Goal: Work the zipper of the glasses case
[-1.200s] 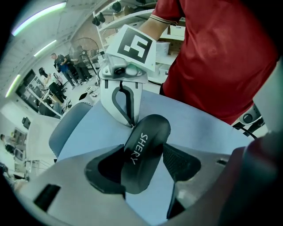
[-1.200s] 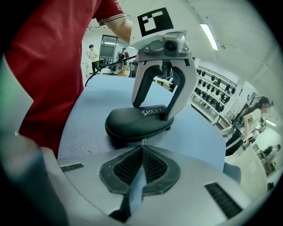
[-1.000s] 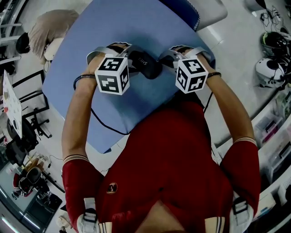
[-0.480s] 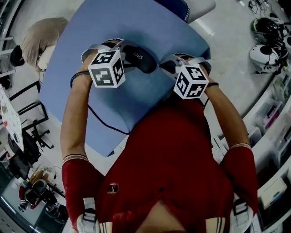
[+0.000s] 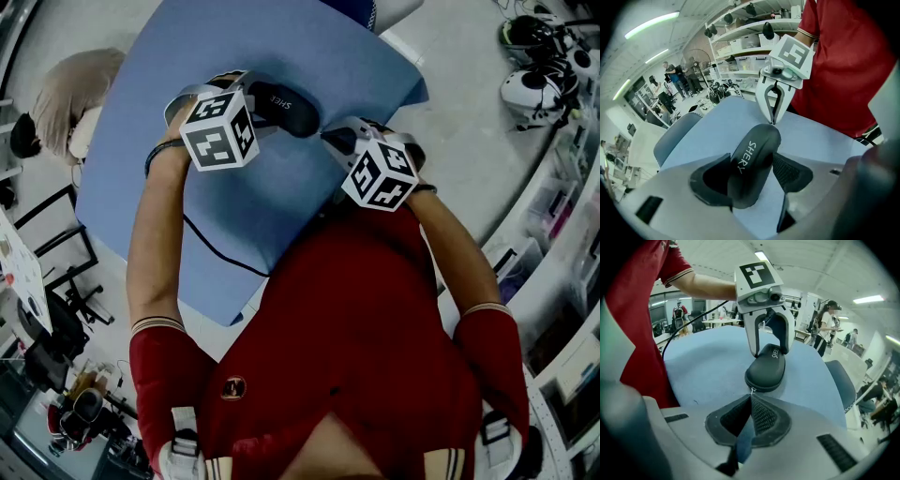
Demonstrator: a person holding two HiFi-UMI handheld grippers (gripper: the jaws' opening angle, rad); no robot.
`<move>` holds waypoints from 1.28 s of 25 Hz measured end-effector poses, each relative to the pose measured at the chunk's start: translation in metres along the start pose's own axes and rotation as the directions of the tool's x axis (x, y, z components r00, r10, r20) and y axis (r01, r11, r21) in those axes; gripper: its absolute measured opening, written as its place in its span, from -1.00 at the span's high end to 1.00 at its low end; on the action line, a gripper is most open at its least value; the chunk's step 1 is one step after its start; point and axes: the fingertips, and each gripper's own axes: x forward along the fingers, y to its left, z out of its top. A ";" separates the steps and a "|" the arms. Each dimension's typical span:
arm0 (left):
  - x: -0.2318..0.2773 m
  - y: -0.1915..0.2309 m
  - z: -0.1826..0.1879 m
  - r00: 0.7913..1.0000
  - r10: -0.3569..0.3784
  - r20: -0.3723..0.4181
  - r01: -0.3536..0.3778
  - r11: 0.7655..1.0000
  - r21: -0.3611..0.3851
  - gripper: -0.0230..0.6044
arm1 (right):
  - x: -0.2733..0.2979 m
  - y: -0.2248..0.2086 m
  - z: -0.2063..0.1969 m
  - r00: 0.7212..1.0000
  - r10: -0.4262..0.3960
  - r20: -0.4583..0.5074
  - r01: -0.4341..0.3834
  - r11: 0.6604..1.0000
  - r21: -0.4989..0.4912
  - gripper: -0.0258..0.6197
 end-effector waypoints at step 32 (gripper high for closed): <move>-0.005 -0.008 0.006 0.995 0.081 0.063 -0.081 0.997 0.003 0.02 | 0.025 0.025 0.030 0.986 -0.158 -0.063 0.160 0.744 0.649 0.87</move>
